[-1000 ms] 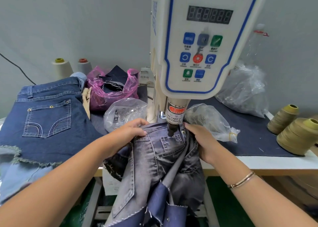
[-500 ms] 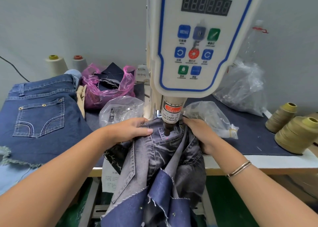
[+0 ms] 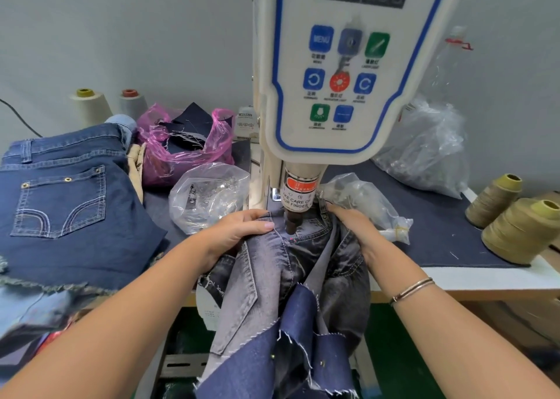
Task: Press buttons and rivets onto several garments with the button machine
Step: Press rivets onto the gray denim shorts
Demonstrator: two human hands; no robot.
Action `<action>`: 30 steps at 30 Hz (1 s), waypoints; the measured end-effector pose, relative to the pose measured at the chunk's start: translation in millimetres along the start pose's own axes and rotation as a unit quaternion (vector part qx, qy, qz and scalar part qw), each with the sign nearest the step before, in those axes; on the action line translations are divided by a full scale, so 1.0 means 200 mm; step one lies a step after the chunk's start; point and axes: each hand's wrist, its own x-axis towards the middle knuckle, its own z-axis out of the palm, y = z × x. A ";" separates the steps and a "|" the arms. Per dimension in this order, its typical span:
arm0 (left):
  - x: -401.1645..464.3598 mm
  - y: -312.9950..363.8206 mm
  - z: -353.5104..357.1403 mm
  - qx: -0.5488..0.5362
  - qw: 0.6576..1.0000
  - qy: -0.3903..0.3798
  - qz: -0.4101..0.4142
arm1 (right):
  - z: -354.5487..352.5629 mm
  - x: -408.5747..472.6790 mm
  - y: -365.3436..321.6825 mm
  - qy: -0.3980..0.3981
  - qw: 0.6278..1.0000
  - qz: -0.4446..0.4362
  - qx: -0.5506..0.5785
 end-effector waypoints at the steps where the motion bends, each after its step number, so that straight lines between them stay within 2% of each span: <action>1: 0.00 -0.01 0.00 -0.012 1.000 0.002 0.000 | 0.00 0.00 0.00 0.002 1.000 0.002 0.004; 12: 0.02 -0.03 -0.01 -0.056 0.998 0.035 0.017 | 0.02 -0.01 -0.02 0.005 1.000 0.004 0.002; 30: 0.00 -0.02 0.01 -0.019 0.999 0.043 0.027 | 0.01 0.00 -0.02 -0.007 1.000 0.016 0.011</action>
